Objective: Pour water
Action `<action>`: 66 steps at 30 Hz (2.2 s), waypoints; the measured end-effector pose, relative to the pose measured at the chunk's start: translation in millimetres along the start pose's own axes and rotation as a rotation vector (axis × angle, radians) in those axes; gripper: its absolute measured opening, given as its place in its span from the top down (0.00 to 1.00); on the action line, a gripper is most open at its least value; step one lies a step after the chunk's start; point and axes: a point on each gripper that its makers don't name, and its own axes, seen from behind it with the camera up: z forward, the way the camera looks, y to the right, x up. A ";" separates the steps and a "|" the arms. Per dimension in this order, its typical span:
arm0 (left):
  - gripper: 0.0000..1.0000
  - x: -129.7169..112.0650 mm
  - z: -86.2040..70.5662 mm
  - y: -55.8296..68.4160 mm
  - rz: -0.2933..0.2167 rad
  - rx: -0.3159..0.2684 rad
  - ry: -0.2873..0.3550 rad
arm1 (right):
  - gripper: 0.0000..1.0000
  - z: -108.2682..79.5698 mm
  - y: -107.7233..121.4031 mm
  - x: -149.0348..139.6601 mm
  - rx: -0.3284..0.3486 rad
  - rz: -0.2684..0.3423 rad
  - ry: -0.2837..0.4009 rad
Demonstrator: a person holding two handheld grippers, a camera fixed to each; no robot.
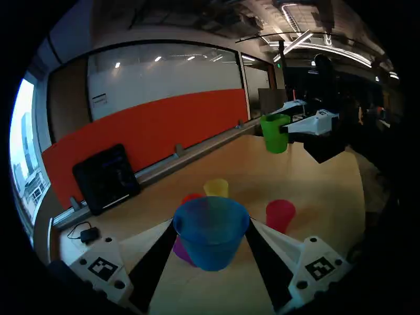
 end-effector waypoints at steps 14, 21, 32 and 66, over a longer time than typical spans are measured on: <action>0.12 -61.3 7.7 22.0 -0.001 -0.058 -0.126 | 0.07 -4.3 8.6 -55.8 0.011 0.020 -0.135; 0.12 -89.6 14.8 28.9 -0.020 -0.087 -0.183 | 0.07 -5.3 7.3 -77.8 0.022 0.017 -0.188; 0.12 -115.6 24.2 36.5 -0.032 -0.122 -0.243 | 0.07 -3.1 5.4 -108.6 0.037 0.023 -0.259; 0.12 -159.1 25.3 32.8 -0.074 -0.134 -0.322 | 0.07 0.4 -14.9 -176.6 0.049 0.041 -0.374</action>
